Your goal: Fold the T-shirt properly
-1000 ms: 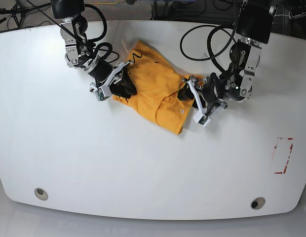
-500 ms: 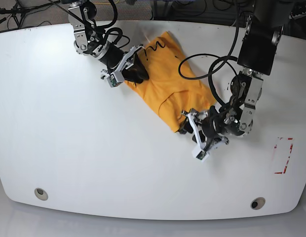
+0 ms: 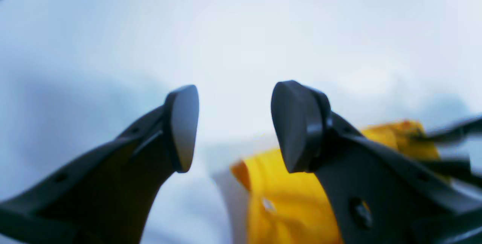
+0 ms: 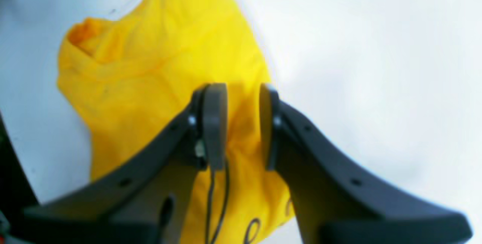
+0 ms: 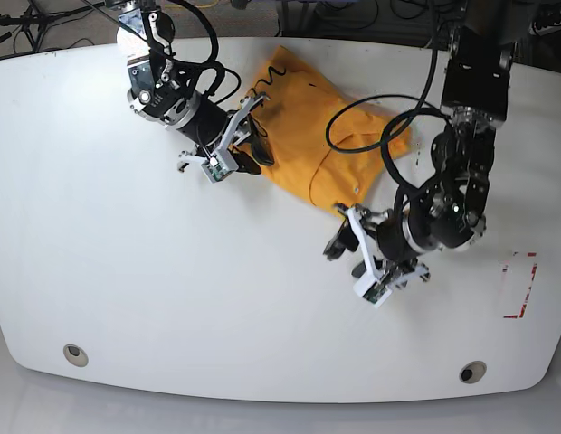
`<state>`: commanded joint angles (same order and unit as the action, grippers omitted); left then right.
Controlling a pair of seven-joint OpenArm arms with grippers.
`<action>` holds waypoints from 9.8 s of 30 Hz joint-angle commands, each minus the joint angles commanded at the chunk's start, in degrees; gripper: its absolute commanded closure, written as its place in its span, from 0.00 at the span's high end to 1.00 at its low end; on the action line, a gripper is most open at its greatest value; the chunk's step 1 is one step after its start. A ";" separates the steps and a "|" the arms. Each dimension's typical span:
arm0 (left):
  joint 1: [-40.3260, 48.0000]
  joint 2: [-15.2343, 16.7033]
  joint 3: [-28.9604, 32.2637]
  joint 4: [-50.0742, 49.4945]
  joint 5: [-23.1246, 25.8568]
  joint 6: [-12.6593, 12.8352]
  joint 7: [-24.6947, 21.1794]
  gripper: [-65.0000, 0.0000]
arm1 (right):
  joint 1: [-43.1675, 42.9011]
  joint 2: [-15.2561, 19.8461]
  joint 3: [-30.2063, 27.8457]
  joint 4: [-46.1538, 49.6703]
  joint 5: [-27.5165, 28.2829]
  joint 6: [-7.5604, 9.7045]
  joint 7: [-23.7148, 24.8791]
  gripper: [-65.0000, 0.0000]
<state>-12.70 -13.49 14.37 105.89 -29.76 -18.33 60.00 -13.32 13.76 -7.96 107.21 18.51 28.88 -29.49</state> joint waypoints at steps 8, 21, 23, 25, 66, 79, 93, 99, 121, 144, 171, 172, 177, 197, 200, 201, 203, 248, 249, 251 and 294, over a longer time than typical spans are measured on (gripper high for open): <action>15.21 2.73 -1.76 7.21 -0.09 0.00 -0.18 0.50 | 0.88 0.09 2.90 -1.41 0.00 0.44 -0.79 0.21; 24.53 6.95 -4.57 4.84 0.26 0.00 -0.35 0.50 | 3.78 0.18 3.52 -12.75 -0.09 0.53 3.60 0.21; 24.35 6.95 -4.48 2.81 0.26 0.00 -1.23 0.50 | 3.60 0.18 3.52 -14.33 -0.09 0.53 4.66 0.21; 24.00 6.59 -4.40 -0.53 0.35 0.00 -3.78 0.50 | 3.43 0.18 3.43 -15.82 -0.09 0.53 5.89 0.21; 1.05 0.18 4.66 -2.11 1.05 2.20 -9.05 0.51 | -3.96 -3.78 5.54 -11.25 0.44 0.09 10.99 0.21; 15.91 7.03 13.36 1.58 23.91 30.51 -28.48 0.71 | -3.78 -3.16 19.78 -9.41 0.62 0.53 10.81 0.22; 22.24 8.18 23.21 -13.27 39.38 53.19 -45.54 0.72 | -0.53 -3.16 27.60 -9.49 0.62 3.87 5.80 0.22; 24.88 6.24 23.38 -14.59 39.91 53.27 -53.10 0.72 | -0.44 -3.25 27.52 -9.41 0.62 4.22 5.10 0.21; 22.77 10.99 25.05 -15.12 32.44 51.43 -59.08 0.72 | -0.79 -5.19 27.43 -9.58 0.62 4.22 5.10 0.21; 18.29 3.25 20.40 -31.12 25.67 48.79 -59.08 0.72 | -0.97 -5.19 27.34 -9.58 0.62 4.22 5.10 0.21; 31.74 -16.79 -19.96 -34.46 25.67 11.08 -58.99 0.72 | -0.97 -5.45 27.16 -9.58 0.70 5.54 5.01 0.21; 31.74 -17.49 -21.10 -35.78 25.67 10.02 -58.99 0.72 | -0.97 -6.24 27.16 -9.58 0.70 6.24 5.01 0.21; 30.42 -20.40 -22.86 -38.42 25.58 7.74 -58.99 0.72 | -0.97 -7.91 27.25 -9.58 0.09 8.09 5.01 0.21; 22.77 -25.05 -24.70 -37.54 22.95 -1.41 -58.64 0.72 | -2.11 -8.53 27.16 -9.58 0.18 9.05 5.01 0.21; 24.26 -24.97 -26.55 -31.56 19.69 -1.85 -53.45 0.72 | -2.20 -8.53 27.16 -9.49 0.26 9.05 5.01 0.21; 24.79 -24.88 -27.16 -29.27 18.55 -2.02 -50.90 0.72 | -2.20 -8.53 27.16 -9.49 0.26 9.05 5.01 0.21; 25.49 -24.62 -28.13 -25.14 16.53 -2.02 -45.89 0.72 | -2.20 -8.53 27.16 -9.49 0.09 9.05 5.01 0.21; 42.81 -17.23 -49.32 -11.60 7.30 -12.92 -24.53 0.71 | -2.90 -8.53 27.16 -9.23 0.62 9.05 5.01 0.21; 42.81 -17.14 -49.32 -9.76 7.30 -12.92 -23.56 0.71 | -2.81 -8.53 27.16 -9.23 0.62 9.05 5.01 0.21; 42.64 -15.65 -48.88 -6.33 7.30 -12.57 -22.95 0.71 | -2.64 -8.53 27.16 -9.23 0.09 9.05 5.19 0.21; 79.21 21.36 -33.14 4.04 34.37 -3.34 -60.04 0.60 | -41.41 -9.05 28.75 -19.08 0.97 8.88 46.86 0.21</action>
<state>66.51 7.87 -18.77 109.93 4.62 -21.67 -0.04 -54.73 4.70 20.79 88.13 19.47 37.76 17.36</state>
